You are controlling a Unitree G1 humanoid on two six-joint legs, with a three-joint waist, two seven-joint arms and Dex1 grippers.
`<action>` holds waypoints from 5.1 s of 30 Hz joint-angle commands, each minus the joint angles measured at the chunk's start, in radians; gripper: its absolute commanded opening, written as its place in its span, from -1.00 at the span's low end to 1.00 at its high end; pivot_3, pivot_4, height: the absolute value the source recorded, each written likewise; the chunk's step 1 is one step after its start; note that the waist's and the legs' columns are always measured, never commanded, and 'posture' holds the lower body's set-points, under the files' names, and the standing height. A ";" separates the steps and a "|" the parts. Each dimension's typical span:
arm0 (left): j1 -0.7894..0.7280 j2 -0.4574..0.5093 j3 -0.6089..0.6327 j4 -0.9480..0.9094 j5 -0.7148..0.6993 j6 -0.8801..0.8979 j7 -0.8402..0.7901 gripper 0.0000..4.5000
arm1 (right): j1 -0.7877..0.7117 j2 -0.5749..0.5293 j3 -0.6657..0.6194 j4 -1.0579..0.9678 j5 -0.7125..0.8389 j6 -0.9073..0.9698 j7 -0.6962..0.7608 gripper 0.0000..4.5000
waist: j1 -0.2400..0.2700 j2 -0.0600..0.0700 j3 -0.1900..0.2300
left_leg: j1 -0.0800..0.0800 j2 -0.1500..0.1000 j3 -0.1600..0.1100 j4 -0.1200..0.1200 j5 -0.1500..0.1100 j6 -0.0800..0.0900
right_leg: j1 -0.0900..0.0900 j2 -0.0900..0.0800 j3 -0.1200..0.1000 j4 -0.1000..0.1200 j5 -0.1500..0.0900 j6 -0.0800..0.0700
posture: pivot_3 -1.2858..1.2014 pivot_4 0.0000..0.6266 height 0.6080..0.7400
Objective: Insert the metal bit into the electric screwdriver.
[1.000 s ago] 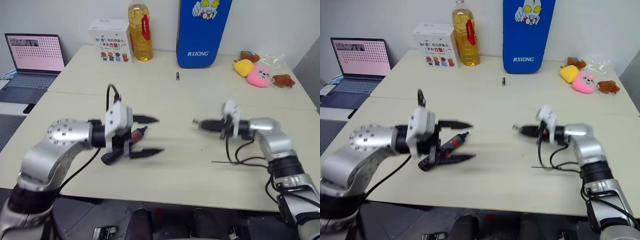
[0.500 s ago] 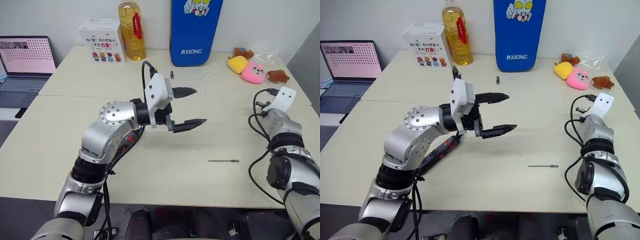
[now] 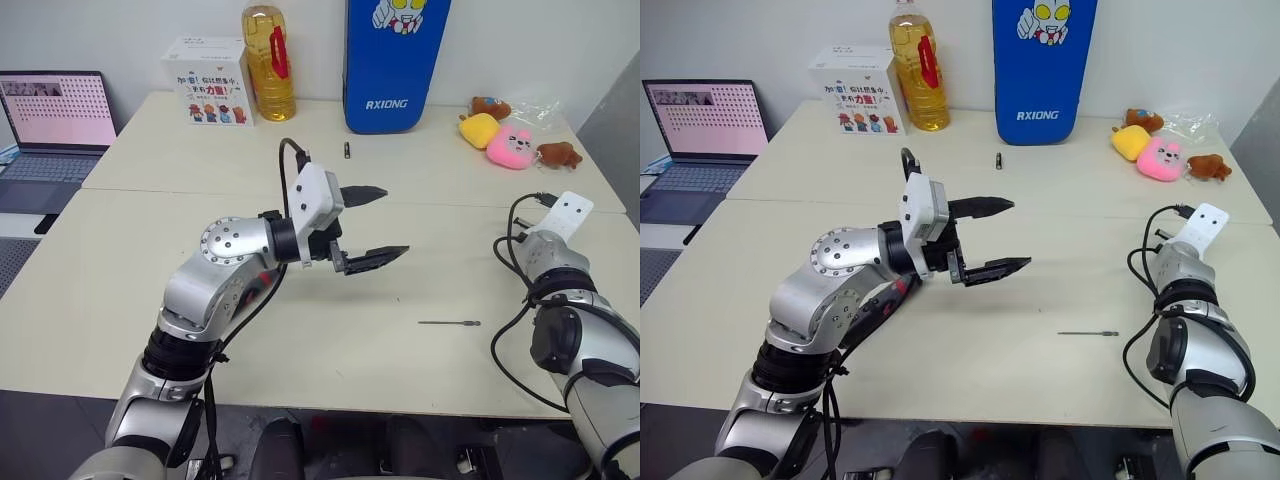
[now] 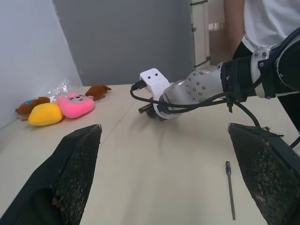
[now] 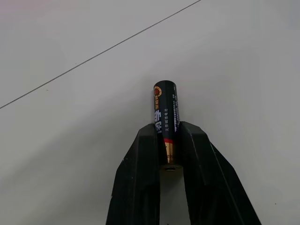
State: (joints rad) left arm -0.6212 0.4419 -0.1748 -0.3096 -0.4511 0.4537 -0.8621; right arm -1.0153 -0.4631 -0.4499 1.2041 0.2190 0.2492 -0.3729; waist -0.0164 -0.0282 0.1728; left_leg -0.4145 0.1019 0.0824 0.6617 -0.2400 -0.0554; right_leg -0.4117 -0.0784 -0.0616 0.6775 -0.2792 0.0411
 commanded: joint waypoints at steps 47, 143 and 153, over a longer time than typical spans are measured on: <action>-0.017 0.416 -0.047 0.028 0.153 0.628 0.149 1.00 | 0.484 -0.224 0.660 -1.448 0.252 0.330 1.392 0.98 | 0.018 0.002 0.004 | -0.002 0.000 -0.002 0.000 -0.003 0.004 | -0.003 0.001 0.000 0.001 0.000 0.000 | 0.03 -0.52 1.00; -0.521 0.118 0.067 0.644 0.126 0.367 -0.297 -0.26 | 0.649 -0.083 0.373 -1.822 0.421 0.555 1.043 1.00 | 0.038 -0.003 0.005 | -0.005 0.000 -0.003 0.003 -0.002 0.004 | -0.004 0.001 -0.002 0.002 0.000 0.000 | 0.03 -0.52 1.00; -0.198 -0.231 0.215 0.412 0.102 -0.075 0.036 -0.26 | 0.525 -0.081 0.076 -1.783 0.780 0.773 0.779 1.00 | 0.037 -0.002 0.005 | -0.001 0.000 -0.004 0.003 -0.002 0.004 | -0.001 0.001 -0.003 0.003 0.000 0.000 | 0.03 -0.52 1.00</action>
State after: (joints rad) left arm -0.8279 0.2606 0.0146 0.1803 -0.3379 0.4994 -0.8844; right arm -0.4816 -0.5339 -0.3244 -0.5833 0.9451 1.0082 0.4471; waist 0.0201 -0.0305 0.1774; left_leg -0.4164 0.1020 0.0786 0.6648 -0.2422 -0.0514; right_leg -0.4124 -0.0776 -0.0643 0.6800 -0.2790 0.0408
